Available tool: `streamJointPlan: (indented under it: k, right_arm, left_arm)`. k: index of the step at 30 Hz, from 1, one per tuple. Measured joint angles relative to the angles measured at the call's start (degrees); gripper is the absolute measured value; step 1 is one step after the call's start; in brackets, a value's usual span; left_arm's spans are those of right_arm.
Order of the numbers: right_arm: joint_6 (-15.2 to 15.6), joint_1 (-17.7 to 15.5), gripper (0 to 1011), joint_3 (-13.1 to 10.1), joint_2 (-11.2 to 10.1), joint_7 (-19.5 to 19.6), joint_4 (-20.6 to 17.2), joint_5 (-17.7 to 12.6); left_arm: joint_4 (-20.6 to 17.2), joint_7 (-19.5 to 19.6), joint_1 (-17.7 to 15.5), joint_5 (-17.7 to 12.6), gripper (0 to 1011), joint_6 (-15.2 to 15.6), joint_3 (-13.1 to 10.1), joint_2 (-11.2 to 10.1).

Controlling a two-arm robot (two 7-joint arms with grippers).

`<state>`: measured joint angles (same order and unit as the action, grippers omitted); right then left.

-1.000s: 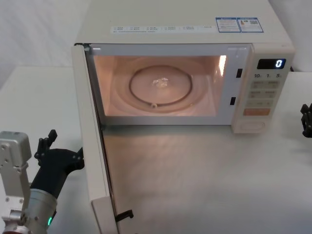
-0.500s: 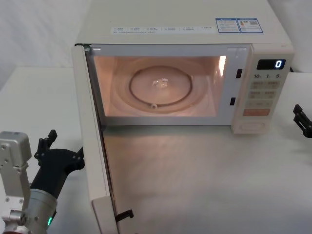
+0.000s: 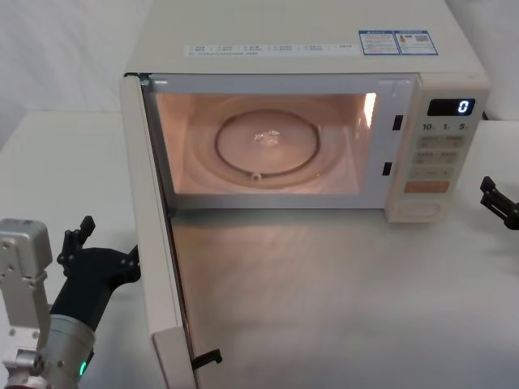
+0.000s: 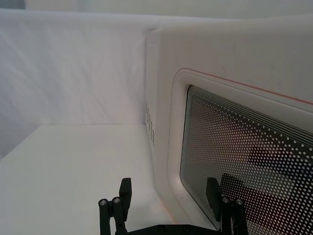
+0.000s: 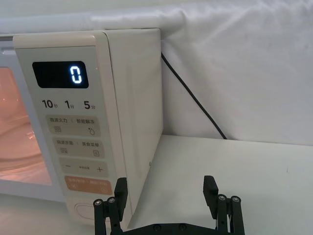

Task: Press the button to open the microwave door with one hand; close the microwave door with the other hand.

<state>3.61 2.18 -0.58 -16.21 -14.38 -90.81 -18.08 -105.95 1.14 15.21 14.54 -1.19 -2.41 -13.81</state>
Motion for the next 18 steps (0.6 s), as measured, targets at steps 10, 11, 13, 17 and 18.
streamJointPlan:
  k: [10,11,13,17,18]
  right_arm:
    - [0.0,0.0,1002,0.0,0.0,0.0,0.0,0.0]
    - [0.0,0.01,1002,0.0,0.0,0.0,0.0,0.0]
    - [0.0,0.0,1002,0.0,0.0,0.0,0.0,-0.01]
    - [0.0,0.01,1002,0.0,0.0,0.0,0.0,0.0]
    - [0.0,0.01,1002,0.0,0.0,0.0,0.0,0.0]
  left_arm:
    - [0.0,0.0,0.0,0.0,1001,0.0,0.0,0.0]
    - [0.0,0.0,0.0,0.0,1001,0.01,0.0,0.0]
    - [0.0,0.0,0.0,0.0,1001,0.0,0.0,0.0]
    - [0.0,0.0,0.0,0.0,1001,0.0,0.0,0.0]
    - [0.0,0.0,0.0,0.0,1001,0.0,0.0,0.0]
